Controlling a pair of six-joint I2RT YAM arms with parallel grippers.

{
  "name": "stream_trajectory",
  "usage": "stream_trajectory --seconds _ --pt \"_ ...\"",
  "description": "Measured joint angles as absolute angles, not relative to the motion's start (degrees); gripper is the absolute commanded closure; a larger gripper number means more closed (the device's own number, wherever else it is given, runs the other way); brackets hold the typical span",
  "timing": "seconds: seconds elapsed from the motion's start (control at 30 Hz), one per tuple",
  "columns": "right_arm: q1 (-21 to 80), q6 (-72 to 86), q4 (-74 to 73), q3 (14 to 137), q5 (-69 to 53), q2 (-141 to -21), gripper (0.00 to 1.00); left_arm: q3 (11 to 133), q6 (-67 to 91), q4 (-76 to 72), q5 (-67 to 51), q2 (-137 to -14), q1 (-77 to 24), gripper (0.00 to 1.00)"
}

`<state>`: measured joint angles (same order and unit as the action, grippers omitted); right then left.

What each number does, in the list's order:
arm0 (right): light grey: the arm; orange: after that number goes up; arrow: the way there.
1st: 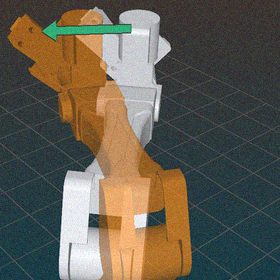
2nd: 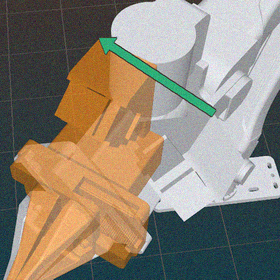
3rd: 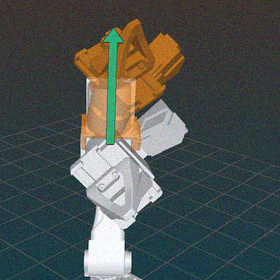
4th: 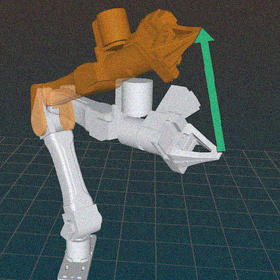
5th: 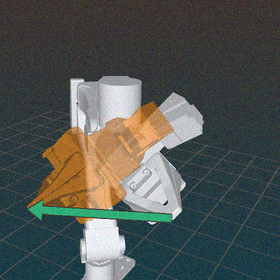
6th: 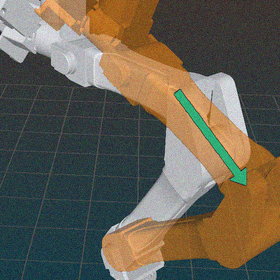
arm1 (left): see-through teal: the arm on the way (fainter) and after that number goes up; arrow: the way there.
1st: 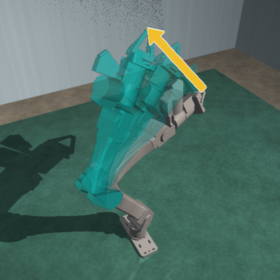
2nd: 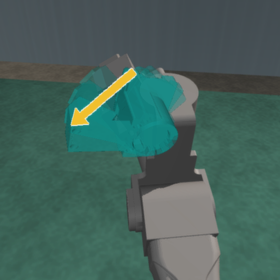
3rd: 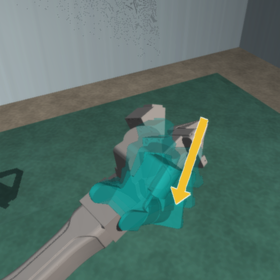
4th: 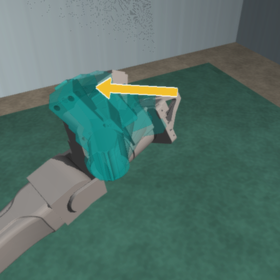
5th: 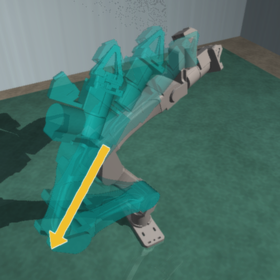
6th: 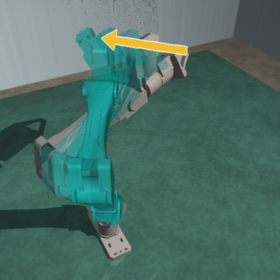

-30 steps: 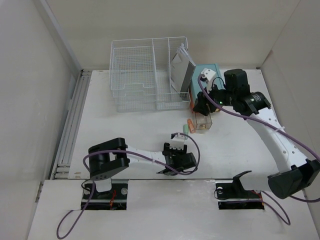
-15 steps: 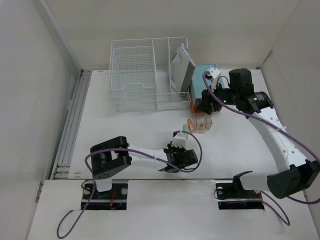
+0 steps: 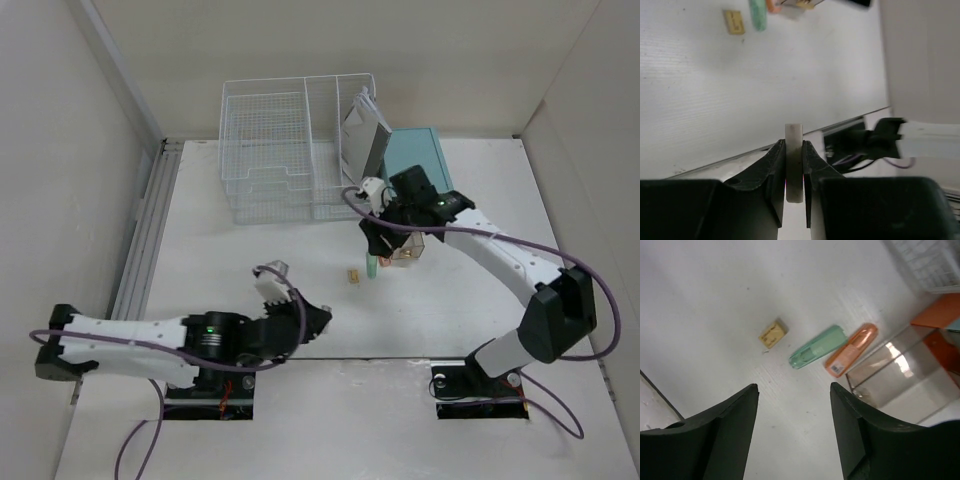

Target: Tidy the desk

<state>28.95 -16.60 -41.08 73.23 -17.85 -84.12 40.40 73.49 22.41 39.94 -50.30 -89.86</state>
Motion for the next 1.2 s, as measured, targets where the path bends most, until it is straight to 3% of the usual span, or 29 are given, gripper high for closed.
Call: stream_trajectory --seconds 0.2,0.5,1.2 --pt "35.0 -16.3 -40.6 71.0 -12.5 -88.8 0.34 39.2 76.3 29.0 44.0 -34.8 -90.3 1.0" --pt "39.3 -10.5 -37.0 65.8 -6.5 -94.2 0.34 41.2 77.1 39.4 47.2 -38.7 -90.3 1.0" --pt "43.2 0.1 -31.4 70.8 -9.3 -104.9 0.37 41.6 77.1 41.5 48.5 -33.3 -90.3 1.0"
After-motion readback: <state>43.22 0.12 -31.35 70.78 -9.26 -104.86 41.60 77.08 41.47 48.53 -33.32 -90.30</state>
